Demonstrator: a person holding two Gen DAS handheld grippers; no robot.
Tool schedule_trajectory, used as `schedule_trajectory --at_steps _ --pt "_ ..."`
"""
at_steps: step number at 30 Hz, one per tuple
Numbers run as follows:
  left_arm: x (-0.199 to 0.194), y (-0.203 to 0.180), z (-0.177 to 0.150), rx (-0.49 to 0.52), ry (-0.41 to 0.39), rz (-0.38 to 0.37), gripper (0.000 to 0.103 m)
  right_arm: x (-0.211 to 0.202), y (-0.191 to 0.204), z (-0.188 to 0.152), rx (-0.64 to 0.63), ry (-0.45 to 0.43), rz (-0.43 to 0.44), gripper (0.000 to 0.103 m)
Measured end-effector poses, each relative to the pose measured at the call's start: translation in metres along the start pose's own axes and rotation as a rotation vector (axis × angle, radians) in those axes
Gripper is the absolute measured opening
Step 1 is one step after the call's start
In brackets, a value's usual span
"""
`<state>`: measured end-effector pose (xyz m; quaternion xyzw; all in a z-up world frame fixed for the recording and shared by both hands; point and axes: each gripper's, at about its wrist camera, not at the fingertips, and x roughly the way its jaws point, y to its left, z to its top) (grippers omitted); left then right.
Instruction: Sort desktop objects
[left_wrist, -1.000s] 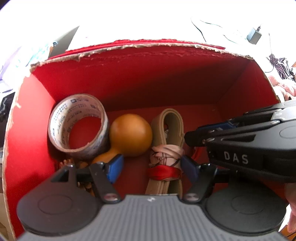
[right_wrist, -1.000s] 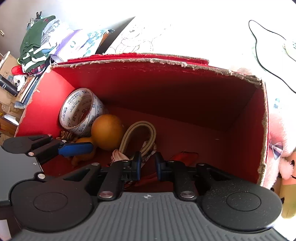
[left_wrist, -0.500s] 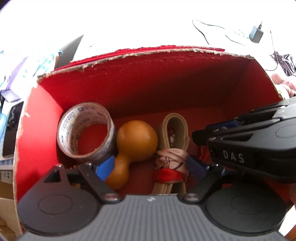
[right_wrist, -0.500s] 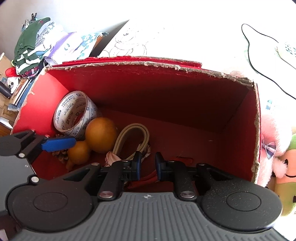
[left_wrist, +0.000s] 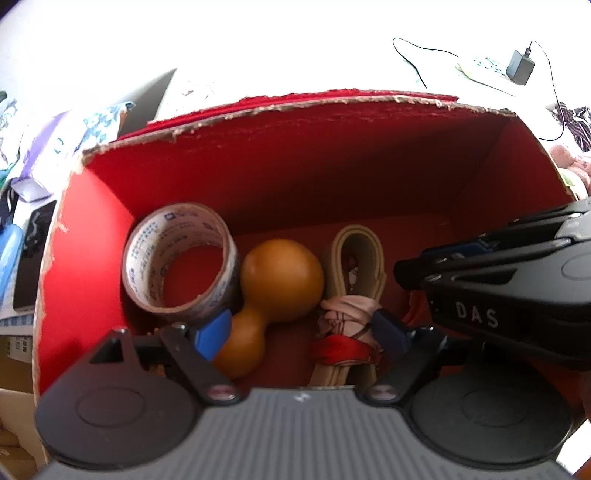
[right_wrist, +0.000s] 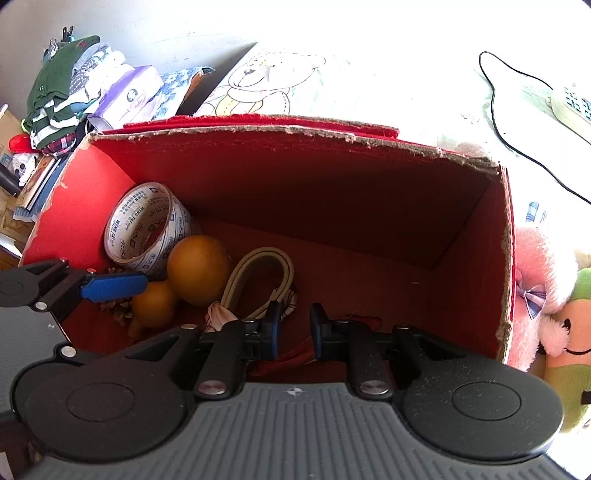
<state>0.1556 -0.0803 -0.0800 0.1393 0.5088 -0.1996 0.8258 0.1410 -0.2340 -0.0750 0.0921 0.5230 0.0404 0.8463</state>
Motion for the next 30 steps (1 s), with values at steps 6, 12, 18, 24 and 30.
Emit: schedule_trajectory --at_steps 6,12,18,24,30 --pt "-0.003 -0.006 0.002 0.012 -0.001 0.018 0.087 -0.002 0.0 -0.002 0.006 -0.02 -0.002 0.019" --pt "-0.003 -0.01 0.002 0.011 -0.002 0.02 0.087 -0.004 0.0 -0.002 0.006 -0.041 -0.004 0.019" --pt "-0.002 -0.01 0.004 -0.013 0.004 0.013 0.087 -0.004 0.0 -0.001 0.002 -0.04 -0.003 0.019" --pt "0.002 -0.01 0.007 -0.026 0.002 0.023 0.088 -0.003 0.0 -0.001 0.0 -0.035 -0.01 0.019" --pt "-0.002 -0.003 -0.001 -0.032 -0.001 0.033 0.088 -0.003 -0.001 0.0 0.001 -0.039 -0.013 0.019"
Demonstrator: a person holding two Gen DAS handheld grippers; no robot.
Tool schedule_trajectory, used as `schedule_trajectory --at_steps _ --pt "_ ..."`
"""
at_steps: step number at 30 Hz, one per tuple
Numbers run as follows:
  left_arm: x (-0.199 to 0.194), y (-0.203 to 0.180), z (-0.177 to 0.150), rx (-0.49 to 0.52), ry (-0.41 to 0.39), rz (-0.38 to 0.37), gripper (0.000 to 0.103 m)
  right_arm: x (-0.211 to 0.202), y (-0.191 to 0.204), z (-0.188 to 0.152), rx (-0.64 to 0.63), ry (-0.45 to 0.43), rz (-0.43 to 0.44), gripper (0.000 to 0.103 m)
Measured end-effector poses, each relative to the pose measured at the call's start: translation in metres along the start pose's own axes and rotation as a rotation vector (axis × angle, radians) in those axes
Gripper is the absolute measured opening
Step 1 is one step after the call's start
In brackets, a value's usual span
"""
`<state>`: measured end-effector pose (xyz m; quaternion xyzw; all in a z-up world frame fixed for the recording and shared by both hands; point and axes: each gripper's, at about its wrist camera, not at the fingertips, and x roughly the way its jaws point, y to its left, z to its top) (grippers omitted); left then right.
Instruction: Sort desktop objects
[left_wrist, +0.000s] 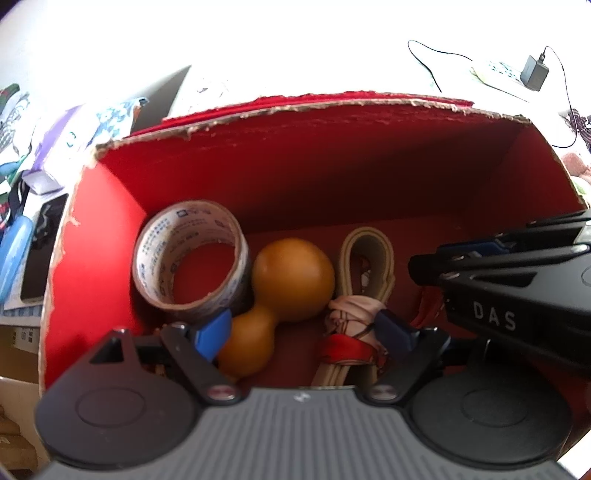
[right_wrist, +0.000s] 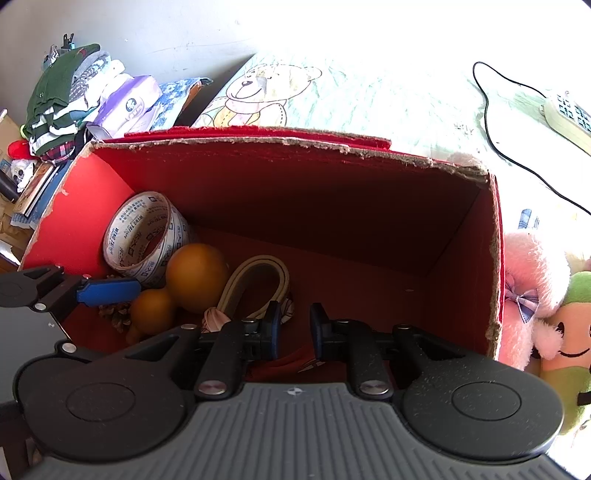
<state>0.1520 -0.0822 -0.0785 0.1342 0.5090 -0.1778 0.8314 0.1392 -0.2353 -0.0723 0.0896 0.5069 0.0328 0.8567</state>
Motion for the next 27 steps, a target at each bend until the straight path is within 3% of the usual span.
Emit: schedule_trajectory --at_steps 27 --pt "0.0024 0.0032 0.0044 -0.015 0.013 0.001 0.09 -0.0031 0.0008 -0.0006 0.013 -0.024 -0.02 0.019"
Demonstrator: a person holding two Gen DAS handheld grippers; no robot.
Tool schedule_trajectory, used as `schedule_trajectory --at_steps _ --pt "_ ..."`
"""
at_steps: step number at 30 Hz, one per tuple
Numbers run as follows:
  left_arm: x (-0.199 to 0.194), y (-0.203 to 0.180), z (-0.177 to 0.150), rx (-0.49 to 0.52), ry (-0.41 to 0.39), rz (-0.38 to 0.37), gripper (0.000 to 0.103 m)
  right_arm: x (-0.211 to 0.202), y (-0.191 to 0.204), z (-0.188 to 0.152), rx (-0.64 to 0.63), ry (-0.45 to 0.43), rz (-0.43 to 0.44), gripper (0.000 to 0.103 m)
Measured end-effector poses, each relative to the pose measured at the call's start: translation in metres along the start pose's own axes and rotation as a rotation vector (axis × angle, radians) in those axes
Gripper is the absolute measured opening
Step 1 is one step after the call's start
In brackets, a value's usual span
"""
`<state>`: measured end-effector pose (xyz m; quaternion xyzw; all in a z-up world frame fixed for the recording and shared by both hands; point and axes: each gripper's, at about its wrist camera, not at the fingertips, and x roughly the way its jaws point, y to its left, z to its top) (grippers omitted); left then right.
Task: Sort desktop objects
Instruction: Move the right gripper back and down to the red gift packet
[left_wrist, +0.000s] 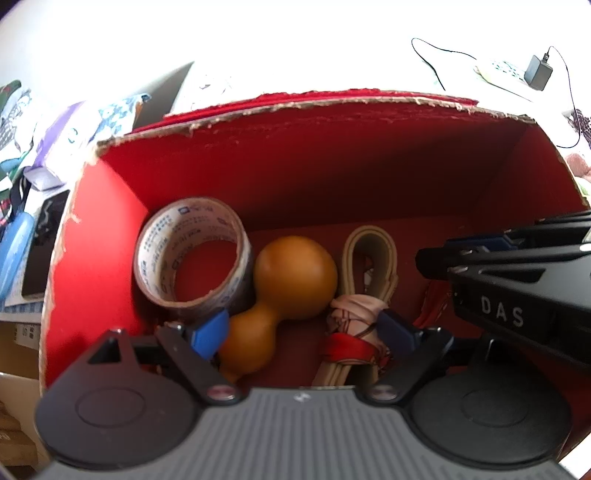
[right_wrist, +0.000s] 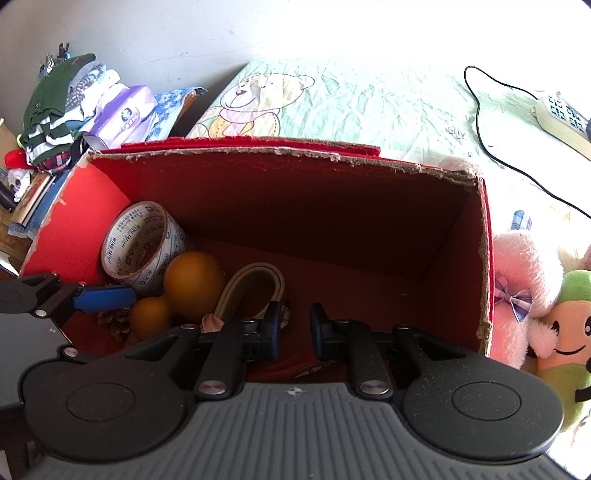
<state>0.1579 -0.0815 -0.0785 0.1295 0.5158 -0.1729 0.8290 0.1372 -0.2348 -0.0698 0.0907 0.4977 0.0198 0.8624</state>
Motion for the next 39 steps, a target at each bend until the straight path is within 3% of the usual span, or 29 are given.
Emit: schedule_trajectory --at_steps 8,12,19,21,25,32,36,39 --pt "-0.001 0.001 -0.002 -0.011 -0.001 -0.001 0.09 -0.002 0.002 -0.002 -0.001 -0.02 -0.034 0.018" --pt "-0.001 0.001 -0.002 -0.012 -0.002 -0.001 0.09 -0.008 0.007 -0.005 -0.023 -0.071 -0.092 0.019" --pt "-0.009 0.004 -0.003 -0.036 -0.018 -0.003 0.089 -0.025 0.003 -0.011 -0.004 -0.176 -0.089 0.024" --pt "-0.018 0.008 -0.004 -0.065 -0.033 -0.018 0.089 -0.031 0.002 -0.016 0.009 -0.197 -0.067 0.026" --pt "-0.037 0.007 -0.008 -0.073 -0.069 0.033 0.089 -0.045 0.001 -0.028 0.039 -0.251 -0.036 0.029" --pt "-0.071 0.008 -0.02 -0.107 -0.129 0.048 0.088 -0.071 0.002 -0.041 0.069 -0.323 0.028 0.03" --pt "-0.094 0.01 -0.028 -0.132 -0.168 0.072 0.091 -0.089 0.004 -0.052 0.086 -0.382 0.076 0.048" --pt "-0.11 0.012 -0.036 -0.155 -0.19 0.108 0.093 -0.099 0.004 -0.059 0.076 -0.411 0.098 0.052"
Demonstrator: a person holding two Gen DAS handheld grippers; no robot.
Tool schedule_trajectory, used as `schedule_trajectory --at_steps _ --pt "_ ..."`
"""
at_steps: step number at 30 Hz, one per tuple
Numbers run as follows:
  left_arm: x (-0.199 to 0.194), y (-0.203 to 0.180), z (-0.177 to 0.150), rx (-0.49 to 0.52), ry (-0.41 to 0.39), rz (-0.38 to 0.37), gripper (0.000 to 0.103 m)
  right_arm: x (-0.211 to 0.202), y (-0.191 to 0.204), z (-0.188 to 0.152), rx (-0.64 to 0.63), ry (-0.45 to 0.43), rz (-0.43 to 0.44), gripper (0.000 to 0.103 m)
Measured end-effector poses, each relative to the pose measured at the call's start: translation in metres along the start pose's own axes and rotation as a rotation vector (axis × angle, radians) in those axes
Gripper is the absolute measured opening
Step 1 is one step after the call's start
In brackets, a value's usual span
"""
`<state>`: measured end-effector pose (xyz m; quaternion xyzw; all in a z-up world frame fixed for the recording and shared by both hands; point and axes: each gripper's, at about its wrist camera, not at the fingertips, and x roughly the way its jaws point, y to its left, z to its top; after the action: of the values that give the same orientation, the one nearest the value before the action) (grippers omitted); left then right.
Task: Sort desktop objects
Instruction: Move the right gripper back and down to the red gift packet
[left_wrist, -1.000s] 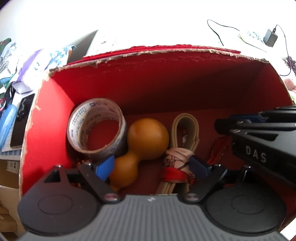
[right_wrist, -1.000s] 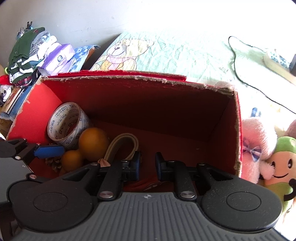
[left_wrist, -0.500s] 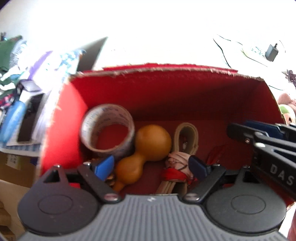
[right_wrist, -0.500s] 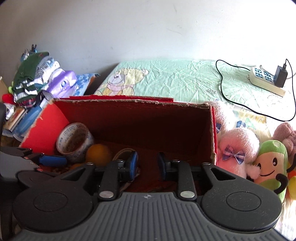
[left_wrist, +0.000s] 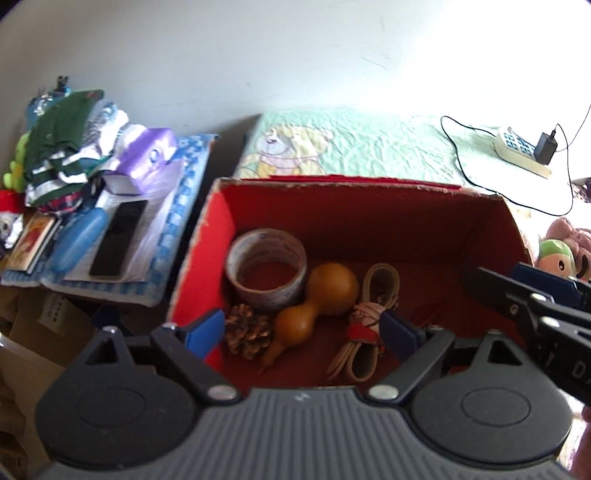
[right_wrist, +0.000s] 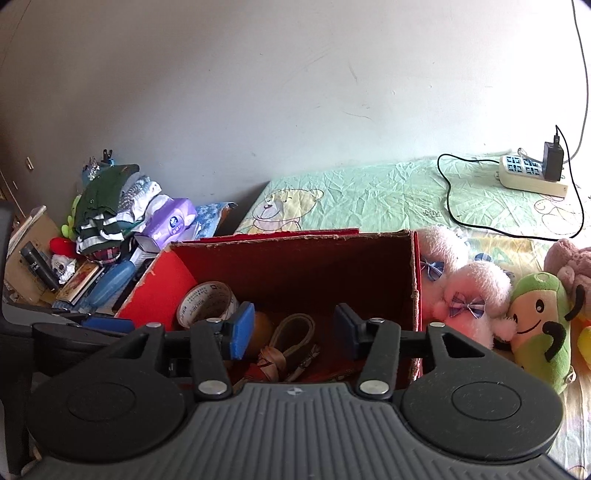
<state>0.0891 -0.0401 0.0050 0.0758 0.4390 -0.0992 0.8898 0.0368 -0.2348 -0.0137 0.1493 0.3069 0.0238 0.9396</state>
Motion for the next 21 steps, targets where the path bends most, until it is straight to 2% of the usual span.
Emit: schedule_trajectory --at_steps 6,15,19,21 --pt "-0.021 0.018 -0.016 -0.06 -0.017 0.058 0.096 -0.013 -0.003 -0.003 0.034 0.042 0.182 0.052" --pt "-0.047 0.059 -0.058 -0.176 -0.027 0.144 0.096 -0.017 0.013 -0.024 -0.032 0.143 0.412 0.05" --pt "-0.045 0.076 -0.087 -0.21 0.011 0.141 0.096 -0.012 0.016 -0.041 -0.072 0.219 0.476 0.049" --pt "-0.037 0.078 -0.101 -0.219 0.056 0.11 0.096 -0.003 0.017 -0.051 -0.074 0.277 0.479 0.049"
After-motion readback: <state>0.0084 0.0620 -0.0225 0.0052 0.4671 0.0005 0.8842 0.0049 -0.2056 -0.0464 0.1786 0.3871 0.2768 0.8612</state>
